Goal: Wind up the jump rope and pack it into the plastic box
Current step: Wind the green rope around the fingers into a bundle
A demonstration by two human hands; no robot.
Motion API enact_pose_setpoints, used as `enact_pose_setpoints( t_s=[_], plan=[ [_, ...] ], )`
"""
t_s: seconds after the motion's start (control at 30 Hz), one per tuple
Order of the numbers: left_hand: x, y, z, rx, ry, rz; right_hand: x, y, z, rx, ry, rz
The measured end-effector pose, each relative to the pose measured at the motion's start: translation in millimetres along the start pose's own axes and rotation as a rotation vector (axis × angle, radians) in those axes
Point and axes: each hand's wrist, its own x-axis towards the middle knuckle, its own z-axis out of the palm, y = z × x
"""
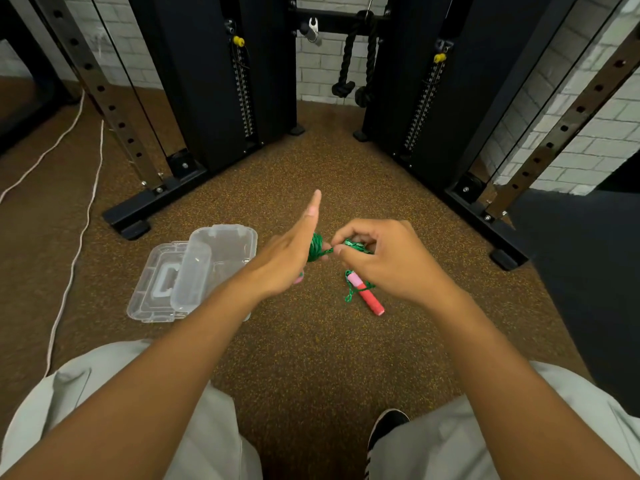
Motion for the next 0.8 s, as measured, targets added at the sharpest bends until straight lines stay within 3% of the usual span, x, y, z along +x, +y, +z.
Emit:
enact_pose_setpoints(
  t_s=[0.17, 0.3, 0.57, 0.8],
  plan=[
    [1.1, -1.1, 2.9, -0.119, -0.183, -0.076, 1.7, 8.6, -1.8, 0.049, 0.035, -0.015],
    [-1.6, 11.2, -6.4, -0.371, -0.262, -0.139, 3.4, 15.1, -4.5, 0.163, 0.042, 0.029],
    [-6.2, 15.0, -26.1, -0.826, -0.240, -0.097, 8.3, 21.7, 6.1, 0.207, 0.097, 0.104],
    [-4.2, 15.1, -29.3, -1.221, -0.085, -0.034, 9.6, 20.3, 29.4, 0.125, 0.034, 0.043]
  ],
)
